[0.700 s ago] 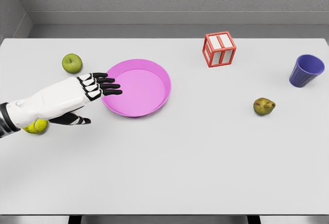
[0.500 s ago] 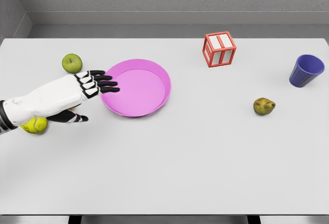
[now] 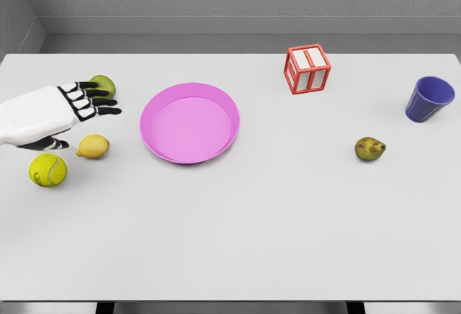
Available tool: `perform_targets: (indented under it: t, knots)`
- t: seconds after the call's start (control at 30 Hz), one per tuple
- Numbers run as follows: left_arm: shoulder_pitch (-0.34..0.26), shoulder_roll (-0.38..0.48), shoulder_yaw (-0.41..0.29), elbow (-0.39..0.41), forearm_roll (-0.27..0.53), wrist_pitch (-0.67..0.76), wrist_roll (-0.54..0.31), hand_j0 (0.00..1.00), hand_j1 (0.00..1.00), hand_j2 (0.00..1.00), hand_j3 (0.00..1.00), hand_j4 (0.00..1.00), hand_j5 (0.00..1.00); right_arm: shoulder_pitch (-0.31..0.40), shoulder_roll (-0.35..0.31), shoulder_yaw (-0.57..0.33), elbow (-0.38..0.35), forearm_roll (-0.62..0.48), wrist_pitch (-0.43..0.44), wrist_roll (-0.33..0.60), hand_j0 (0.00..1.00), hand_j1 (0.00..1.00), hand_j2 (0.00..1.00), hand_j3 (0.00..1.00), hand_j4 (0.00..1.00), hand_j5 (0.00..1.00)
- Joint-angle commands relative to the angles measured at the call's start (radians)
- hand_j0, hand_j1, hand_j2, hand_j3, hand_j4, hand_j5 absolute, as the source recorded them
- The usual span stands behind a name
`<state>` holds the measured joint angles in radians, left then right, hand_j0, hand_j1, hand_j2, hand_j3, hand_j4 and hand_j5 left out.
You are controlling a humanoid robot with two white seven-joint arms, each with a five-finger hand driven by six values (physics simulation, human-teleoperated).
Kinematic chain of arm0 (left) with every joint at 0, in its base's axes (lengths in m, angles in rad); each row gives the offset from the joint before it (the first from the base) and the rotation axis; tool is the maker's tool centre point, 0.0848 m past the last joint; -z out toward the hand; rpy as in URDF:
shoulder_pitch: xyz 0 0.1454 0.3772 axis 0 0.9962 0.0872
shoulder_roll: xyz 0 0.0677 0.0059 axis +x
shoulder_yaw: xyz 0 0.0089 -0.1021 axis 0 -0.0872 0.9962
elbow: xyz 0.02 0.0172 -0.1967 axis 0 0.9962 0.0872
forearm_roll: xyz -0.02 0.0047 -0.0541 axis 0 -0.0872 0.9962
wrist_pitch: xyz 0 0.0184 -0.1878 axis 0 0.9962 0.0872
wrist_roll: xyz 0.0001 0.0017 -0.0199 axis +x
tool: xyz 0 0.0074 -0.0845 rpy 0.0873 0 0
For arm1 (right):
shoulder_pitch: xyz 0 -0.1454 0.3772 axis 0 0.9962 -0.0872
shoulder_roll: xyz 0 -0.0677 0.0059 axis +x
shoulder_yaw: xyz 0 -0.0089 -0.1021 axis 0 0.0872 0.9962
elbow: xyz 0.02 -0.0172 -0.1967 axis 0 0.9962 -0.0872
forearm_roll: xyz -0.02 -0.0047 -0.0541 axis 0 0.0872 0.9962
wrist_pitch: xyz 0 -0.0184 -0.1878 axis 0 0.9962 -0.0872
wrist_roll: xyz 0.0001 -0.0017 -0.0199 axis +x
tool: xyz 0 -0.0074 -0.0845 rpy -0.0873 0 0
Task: Put the lemon on the plate with left arm
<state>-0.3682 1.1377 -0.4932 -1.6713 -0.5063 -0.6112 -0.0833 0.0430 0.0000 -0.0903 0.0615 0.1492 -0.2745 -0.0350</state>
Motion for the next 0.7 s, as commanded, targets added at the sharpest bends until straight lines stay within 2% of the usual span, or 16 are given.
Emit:
perform_targets:
  t: [0.0,0.1,0.23,0.3,0.33,0.4,0.47,0.53,0.57,0.67]
  knots:
    - [0.000,0.004,0.004,0.031,-0.017,0.000,0.000,1.00,1.00,1.00,1.00,1.00,1.00,0.000,0.000,0.000,0.000,0.000,0.000,0.000,1.00,1.00,1.00,1.00,1.00,1.00]
    - [-0.003,0.002,0.004,0.033,-0.078,0.000,-0.001,1.00,1.00,1.00,1.00,1.00,1.00,0.000,0.000,0.000,0.000,0.000,0.000,0.001,1.00,1.00,1.00,1.00,1.00,1.00]
    - [-0.003,-0.007,0.005,0.024,-0.063,0.000,-0.007,1.00,1.00,1.00,1.00,1.00,1.00,0.000,0.000,0.000,0.000,0.000,0.000,0.000,1.00,1.00,1.00,1.00,1.00,1.00]
    - [-0.002,-0.009,0.007,0.012,-0.003,0.000,-0.010,1.00,1.00,1.00,1.00,1.00,1.00,0.000,0.000,0.000,0.000,0.000,0.000,0.000,1.00,1.00,1.00,1.00,1.00,1.00]
    - [0.000,-0.001,0.004,0.013,0.093,0.000,-0.050,1.00,1.00,1.00,1.00,1.00,1.00,0.000,0.000,0.000,0.000,0.000,0.000,0.000,1.00,1.00,1.00,1.00,1.00,1.00]
    - [-0.002,-0.004,0.004,0.022,0.189,0.000,-0.176,1.00,1.00,1.00,1.00,1.00,1.00,0.000,0.000,0.000,0.000,0.000,0.000,0.001,1.00,1.00,1.00,1.00,1.00,1.00]
    - [-0.005,-0.012,-0.004,0.021,0.184,0.000,-0.234,1.00,1.00,1.00,1.00,1.00,1.00,0.000,0.000,0.000,0.000,0.000,0.000,0.001,1.00,1.00,1.00,1.00,1.00,1.00]
    - [-0.003,-0.023,-0.007,0.024,0.154,0.000,-0.237,1.00,1.00,1.00,1.00,1.00,1.00,0.000,0.000,0.000,0.000,0.000,0.000,0.000,1.00,1.00,1.00,1.00,1.00,1.00]
    - [-0.005,-0.026,-0.007,0.027,0.100,0.000,-0.242,1.00,1.00,1.00,1.00,1.00,1.00,0.000,0.000,0.000,0.000,0.000,0.000,0.000,1.00,1.00,1.00,1.00,1.00,1.00]
    - [-0.011,-0.044,0.004,0.028,0.078,0.000,-0.242,1.00,1.00,1.00,1.00,1.00,1.00,0.000,0.000,0.000,0.000,0.000,0.000,0.001,1.00,1.00,1.00,1.00,1.00,1.00]
